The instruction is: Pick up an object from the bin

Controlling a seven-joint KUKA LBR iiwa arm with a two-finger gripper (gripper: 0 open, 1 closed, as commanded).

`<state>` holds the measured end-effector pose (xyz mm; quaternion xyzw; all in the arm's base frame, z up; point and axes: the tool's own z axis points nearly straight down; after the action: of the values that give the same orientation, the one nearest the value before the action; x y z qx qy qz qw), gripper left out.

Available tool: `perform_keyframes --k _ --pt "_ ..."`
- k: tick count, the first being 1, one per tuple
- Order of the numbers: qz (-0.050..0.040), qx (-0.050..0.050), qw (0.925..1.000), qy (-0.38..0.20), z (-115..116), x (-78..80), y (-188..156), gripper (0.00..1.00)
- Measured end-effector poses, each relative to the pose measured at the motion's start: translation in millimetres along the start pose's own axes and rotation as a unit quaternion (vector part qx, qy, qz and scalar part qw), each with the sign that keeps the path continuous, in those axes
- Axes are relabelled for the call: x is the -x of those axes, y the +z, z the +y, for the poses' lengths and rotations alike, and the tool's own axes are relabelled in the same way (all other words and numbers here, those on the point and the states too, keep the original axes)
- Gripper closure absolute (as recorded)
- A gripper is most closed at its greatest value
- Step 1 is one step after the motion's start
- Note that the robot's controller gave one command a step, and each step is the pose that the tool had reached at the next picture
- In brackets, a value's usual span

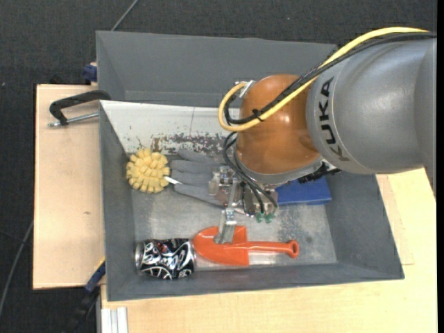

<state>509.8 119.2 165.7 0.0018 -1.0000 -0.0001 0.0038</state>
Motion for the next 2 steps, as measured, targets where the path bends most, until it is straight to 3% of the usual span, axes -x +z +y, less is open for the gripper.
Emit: perform_keyframes --k 1,2 --pt "-0.0044 0.001 1.0000 0.002 -1 1.8 -5 0.00" --pt "-0.0029 0.001 0.9996 0.029 -69 -13.6 79 0.00"
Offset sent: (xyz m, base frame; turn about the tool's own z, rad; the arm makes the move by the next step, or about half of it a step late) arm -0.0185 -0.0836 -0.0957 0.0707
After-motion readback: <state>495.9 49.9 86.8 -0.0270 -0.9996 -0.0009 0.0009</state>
